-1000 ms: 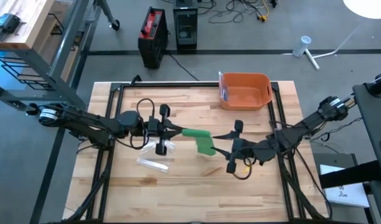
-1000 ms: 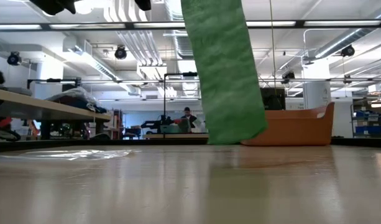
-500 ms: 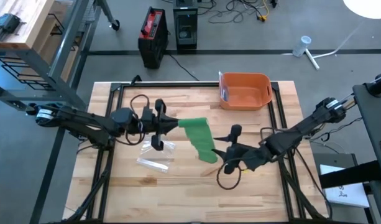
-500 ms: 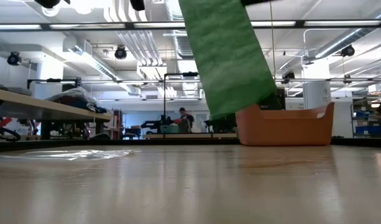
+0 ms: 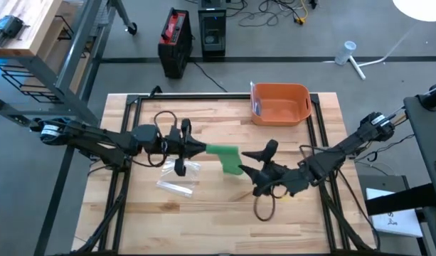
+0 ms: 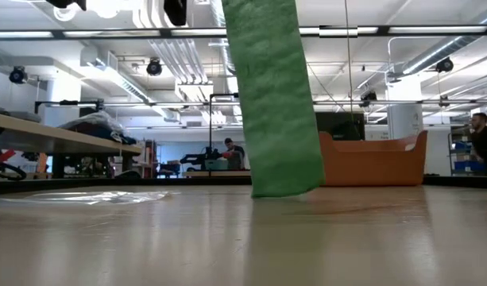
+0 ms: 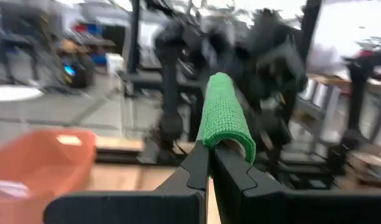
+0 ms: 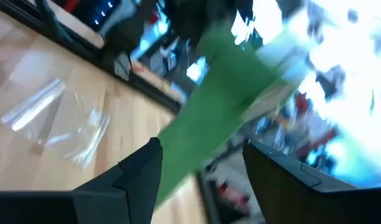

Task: Roll bandage
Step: Roll the green bandage

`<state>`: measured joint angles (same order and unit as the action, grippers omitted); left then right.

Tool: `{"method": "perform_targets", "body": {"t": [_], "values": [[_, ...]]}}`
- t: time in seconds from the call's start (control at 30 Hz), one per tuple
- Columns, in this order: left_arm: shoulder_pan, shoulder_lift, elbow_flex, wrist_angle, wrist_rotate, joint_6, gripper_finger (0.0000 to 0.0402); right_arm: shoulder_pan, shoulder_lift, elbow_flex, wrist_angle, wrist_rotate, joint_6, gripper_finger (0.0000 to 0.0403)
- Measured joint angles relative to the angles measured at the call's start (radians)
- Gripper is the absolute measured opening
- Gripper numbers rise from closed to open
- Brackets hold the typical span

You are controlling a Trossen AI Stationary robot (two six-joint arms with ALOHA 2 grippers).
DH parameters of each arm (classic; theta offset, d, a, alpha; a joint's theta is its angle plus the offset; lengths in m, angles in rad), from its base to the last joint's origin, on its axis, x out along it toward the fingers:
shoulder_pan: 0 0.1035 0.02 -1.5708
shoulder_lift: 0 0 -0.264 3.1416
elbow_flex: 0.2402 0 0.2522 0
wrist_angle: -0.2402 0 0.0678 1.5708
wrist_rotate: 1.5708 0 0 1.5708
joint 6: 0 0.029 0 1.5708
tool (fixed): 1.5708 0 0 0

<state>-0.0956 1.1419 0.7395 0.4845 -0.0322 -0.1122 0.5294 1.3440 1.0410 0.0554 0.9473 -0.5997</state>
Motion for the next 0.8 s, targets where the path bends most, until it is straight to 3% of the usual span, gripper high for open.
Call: {"method": "perform_targets", "body": {"t": [0.27,0.47,0.6,0.8], "values": [[-0.001,0.0,0.0,-0.059,0.088,-0.071,0.0,-0.004,0.032,0.082,0.01,-0.025,-0.242,0.026],[-0.001,0.0,0.0,-0.059,0.097,-0.107,0.0,-0.024,0.082,0.115,0.008,-0.036,-0.253,0.028],[-0.001,0.0,-0.001,-0.059,0.097,-0.107,0.0,-0.033,0.092,0.122,0.009,-0.032,-0.252,0.0267],[-0.001,0.001,-0.001,-0.059,0.097,-0.111,0.0,-0.032,0.092,0.131,0.009,-0.031,-0.238,0.0208]]}}
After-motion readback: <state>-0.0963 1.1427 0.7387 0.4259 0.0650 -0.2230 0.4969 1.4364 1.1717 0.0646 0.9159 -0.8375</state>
